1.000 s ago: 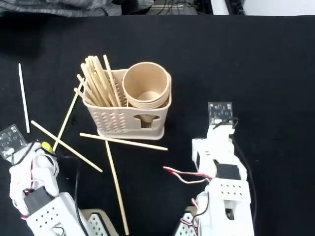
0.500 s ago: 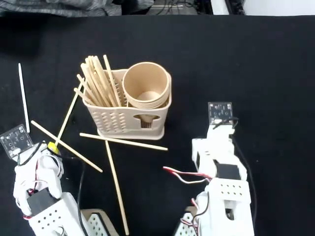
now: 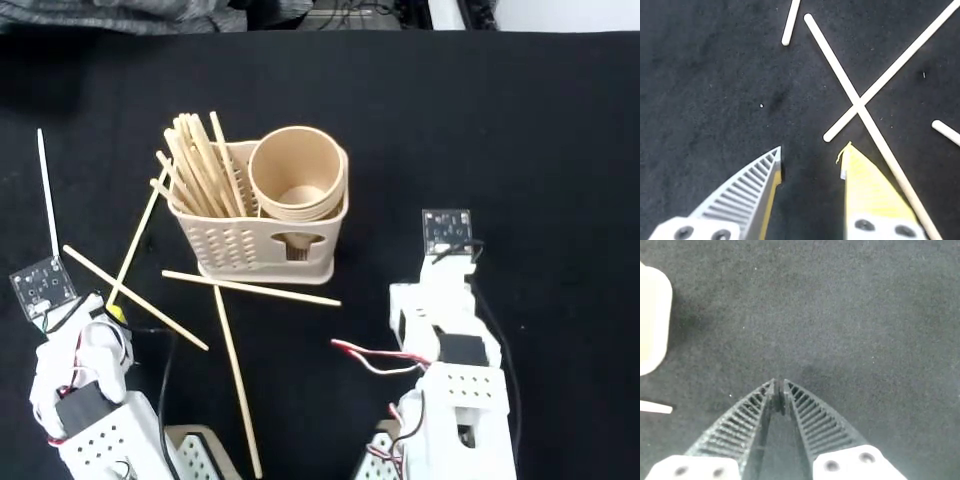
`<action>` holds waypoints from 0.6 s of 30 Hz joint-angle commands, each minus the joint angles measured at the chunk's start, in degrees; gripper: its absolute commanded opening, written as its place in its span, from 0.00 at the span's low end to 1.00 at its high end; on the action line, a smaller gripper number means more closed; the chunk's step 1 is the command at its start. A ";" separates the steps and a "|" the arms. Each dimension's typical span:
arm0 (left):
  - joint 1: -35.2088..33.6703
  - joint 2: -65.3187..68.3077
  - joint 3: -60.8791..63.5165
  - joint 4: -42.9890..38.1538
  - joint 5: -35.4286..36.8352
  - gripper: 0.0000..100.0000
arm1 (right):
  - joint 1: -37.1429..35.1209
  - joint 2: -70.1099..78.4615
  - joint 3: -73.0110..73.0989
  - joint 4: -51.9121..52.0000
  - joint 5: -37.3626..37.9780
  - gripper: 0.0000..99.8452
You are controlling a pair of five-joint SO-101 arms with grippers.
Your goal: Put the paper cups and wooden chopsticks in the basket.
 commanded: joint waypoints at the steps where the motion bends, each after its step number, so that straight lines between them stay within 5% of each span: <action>1: -0.48 -0.53 0.04 0.26 -0.44 0.20 | -0.44 -0.13 -0.40 -0.62 -0.18 0.02; 18: -9.01 -0.44 0.04 1.32 -0.62 0.20 | -0.70 -0.13 -0.57 -0.97 -0.35 0.02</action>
